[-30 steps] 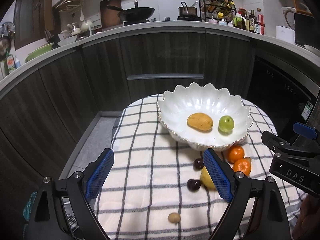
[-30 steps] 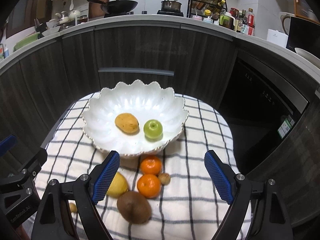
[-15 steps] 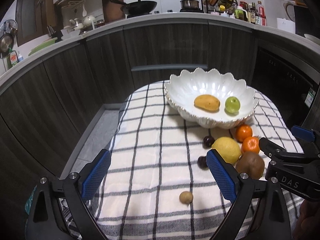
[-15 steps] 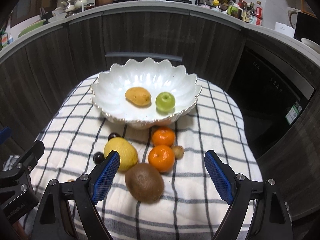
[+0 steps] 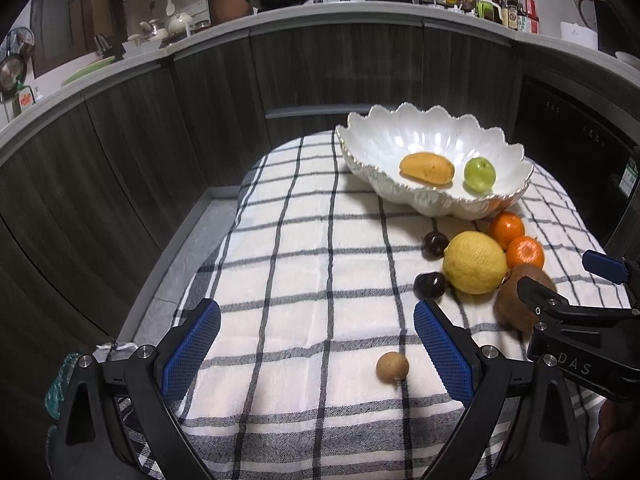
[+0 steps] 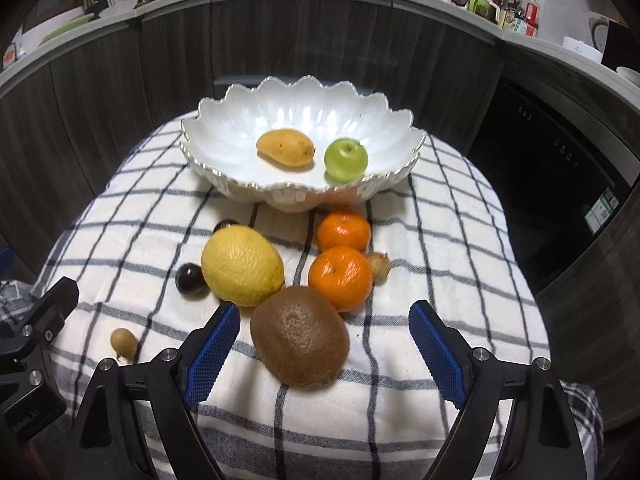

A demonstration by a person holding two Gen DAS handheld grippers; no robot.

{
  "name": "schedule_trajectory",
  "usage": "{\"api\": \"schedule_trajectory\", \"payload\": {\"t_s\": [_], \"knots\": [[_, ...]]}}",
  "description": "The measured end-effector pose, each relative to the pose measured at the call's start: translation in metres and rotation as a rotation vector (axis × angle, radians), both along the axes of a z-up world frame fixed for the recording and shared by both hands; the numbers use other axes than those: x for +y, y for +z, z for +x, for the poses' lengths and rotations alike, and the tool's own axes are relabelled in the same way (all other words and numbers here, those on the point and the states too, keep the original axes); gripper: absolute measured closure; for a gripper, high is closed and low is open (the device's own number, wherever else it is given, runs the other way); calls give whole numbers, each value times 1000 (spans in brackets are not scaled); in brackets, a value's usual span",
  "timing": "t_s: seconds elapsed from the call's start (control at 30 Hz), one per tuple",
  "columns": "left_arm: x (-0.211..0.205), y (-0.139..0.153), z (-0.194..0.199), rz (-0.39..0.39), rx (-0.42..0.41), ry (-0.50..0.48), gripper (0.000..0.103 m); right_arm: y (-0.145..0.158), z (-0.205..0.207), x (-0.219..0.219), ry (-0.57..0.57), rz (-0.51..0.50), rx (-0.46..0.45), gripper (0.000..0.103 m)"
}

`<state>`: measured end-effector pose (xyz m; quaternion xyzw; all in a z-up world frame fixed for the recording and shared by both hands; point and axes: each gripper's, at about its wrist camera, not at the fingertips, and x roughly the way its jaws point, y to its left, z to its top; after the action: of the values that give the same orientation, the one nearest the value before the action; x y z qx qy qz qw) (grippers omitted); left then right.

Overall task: Organize fruits
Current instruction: 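Withdraw both tools and move toward the kiwi and small brown fruit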

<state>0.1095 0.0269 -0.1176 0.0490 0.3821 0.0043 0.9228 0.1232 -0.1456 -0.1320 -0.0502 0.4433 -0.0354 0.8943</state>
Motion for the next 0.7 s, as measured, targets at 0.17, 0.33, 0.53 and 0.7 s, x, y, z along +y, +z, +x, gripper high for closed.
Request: {"api": "schedule_trajectory", "payload": {"t_s": [0.17, 0.33, 0.53, 0.7], "knots": [[3, -8, 5, -19, 19, 5, 4, -9, 4, 3, 10, 10, 17, 16], [7, -13, 10, -26, 34, 14, 4, -18, 9, 5, 12, -1, 31, 16], [5, -19, 12, -17, 47, 10, 4, -27, 11, 5, 12, 4, 43, 17], [4, -22, 12, -10, 53, 7, 4, -33, 13, 3, 12, 6, 48, 22]]}}
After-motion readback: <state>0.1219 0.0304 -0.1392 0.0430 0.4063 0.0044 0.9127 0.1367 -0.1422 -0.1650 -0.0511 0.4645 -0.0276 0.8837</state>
